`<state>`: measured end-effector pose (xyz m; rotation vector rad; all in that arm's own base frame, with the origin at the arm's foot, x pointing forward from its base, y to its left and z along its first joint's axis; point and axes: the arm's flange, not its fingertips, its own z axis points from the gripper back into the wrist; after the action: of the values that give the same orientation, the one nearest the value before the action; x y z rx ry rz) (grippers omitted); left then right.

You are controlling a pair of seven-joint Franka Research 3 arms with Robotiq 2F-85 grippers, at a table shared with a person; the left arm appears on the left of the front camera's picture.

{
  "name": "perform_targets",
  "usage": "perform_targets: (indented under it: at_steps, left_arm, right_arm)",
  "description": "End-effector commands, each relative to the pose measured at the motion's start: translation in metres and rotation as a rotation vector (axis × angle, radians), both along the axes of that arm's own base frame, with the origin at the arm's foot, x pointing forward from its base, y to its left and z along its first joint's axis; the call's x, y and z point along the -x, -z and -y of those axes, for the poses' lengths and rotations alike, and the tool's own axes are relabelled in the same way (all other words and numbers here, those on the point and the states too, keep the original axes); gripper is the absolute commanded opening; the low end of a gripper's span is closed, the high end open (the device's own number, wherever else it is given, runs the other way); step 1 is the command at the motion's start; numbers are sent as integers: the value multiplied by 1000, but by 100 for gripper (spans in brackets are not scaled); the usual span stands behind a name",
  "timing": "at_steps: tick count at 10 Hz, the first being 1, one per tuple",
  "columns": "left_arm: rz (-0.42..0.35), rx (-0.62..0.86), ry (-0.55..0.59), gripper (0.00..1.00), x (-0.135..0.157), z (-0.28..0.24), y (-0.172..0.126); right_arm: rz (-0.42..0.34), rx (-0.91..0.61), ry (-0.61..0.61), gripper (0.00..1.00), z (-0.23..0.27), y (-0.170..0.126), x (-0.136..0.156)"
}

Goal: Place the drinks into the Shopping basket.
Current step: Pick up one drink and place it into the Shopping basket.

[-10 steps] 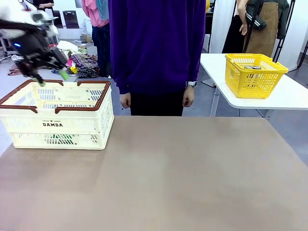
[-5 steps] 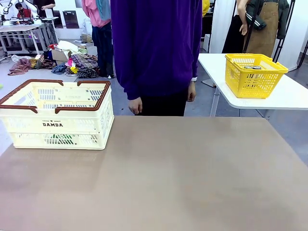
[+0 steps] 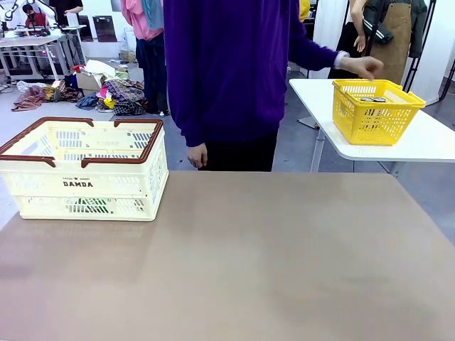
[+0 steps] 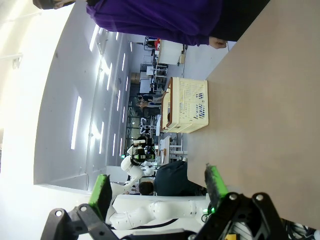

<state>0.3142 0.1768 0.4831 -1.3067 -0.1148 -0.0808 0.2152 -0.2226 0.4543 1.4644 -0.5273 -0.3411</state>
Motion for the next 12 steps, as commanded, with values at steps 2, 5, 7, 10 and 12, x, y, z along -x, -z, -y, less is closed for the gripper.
perform_targets:
  at_steps: [2,5,7,10,12]
  left_arm:
    - [44,-41,-17,100,23,10,-18]
    - [44,-41,-17,100,23,10,-18]
    - [44,-41,-17,100,23,10,-18]
    - [44,-41,-17,100,23,10,-18]
    - [44,-41,-17,100,23,10,-18]
  right_arm:
    - [11,-19,6,100,1,-5,-1]
    - [11,-19,6,100,1,-5,-1]
    - [11,-19,6,100,1,-5,-1]
    - [11,-19,6,100,1,-5,-1]
    - [11,-19,6,100,1,-5,-1]
